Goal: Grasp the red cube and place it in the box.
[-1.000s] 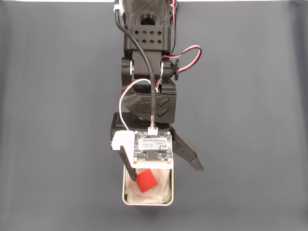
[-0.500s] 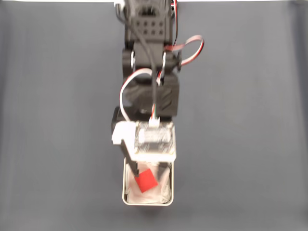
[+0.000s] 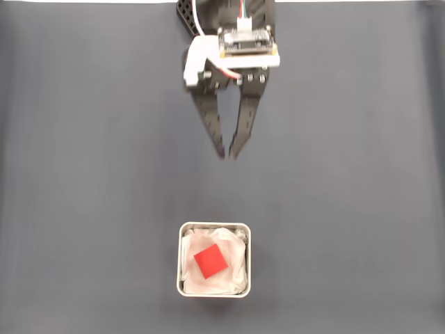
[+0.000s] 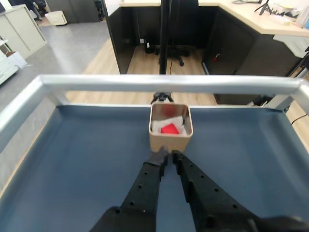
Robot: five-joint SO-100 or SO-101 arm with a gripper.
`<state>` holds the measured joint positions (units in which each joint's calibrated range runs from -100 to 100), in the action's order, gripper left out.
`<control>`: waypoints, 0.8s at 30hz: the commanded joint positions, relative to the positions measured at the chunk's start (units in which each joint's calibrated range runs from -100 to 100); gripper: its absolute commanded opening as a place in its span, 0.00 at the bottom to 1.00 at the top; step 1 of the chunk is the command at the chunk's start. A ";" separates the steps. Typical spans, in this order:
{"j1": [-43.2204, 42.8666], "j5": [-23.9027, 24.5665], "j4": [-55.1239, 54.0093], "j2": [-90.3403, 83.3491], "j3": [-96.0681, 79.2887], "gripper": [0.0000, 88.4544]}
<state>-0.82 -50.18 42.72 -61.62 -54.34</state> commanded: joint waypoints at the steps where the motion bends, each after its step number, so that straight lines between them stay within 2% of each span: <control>1: -0.75 -0.05 1.54 -16.63 -16.92 0.00; 11: 0.03 0.29 23.51 -38.21 -42.10 0.00; 19: -1.03 2.39 30.64 -38.38 -45.48 0.00; 24: -0.82 2.00 33.02 -38.38 -45.48 0.00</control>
<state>-1.19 -48.23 73.75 -99.83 -99.37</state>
